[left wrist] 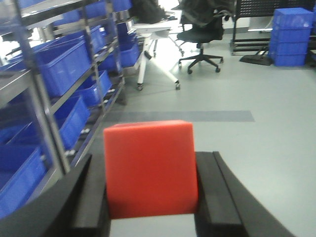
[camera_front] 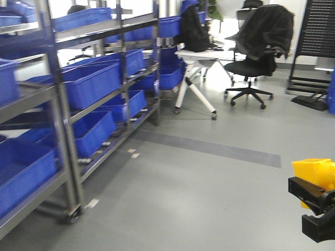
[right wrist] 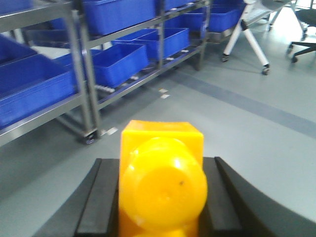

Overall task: Pick red and yellow blocks into blue bin
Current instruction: 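Drive the base to the blue bin holding both blocks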

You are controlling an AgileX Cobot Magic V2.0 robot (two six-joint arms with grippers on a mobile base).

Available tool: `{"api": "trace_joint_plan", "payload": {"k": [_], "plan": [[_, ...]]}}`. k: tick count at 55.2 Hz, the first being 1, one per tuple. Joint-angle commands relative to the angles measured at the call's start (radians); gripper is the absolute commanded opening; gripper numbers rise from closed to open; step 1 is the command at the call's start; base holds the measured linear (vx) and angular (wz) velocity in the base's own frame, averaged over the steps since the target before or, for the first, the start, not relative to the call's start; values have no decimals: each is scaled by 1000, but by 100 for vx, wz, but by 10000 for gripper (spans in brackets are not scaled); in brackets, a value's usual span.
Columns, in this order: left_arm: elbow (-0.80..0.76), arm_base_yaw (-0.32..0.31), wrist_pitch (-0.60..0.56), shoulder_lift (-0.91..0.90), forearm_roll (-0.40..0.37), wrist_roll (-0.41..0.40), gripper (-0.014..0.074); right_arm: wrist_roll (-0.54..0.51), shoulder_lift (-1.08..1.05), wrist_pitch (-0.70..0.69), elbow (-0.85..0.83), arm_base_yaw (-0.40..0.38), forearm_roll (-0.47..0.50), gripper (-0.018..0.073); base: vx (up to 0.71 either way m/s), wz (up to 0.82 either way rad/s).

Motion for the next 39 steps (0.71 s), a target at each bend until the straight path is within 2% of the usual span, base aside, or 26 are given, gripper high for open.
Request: {"api": "trace_joint_plan", "payload": {"k": [1, 17, 39], "plan": [[-27, -5, -85, 1, -16, -8, 2, -3, -5, -68, -30, -2, 9, -10, 58, -30], [-27, -5, -83, 1, -16, -8, 2, -3, -9, -68, -30, -2, 9, -10, 58, -8], [-27, -5, -83, 1, -16, -8, 2, -3, -9, -68, -30, -2, 9, -10, 56, 21]]}}
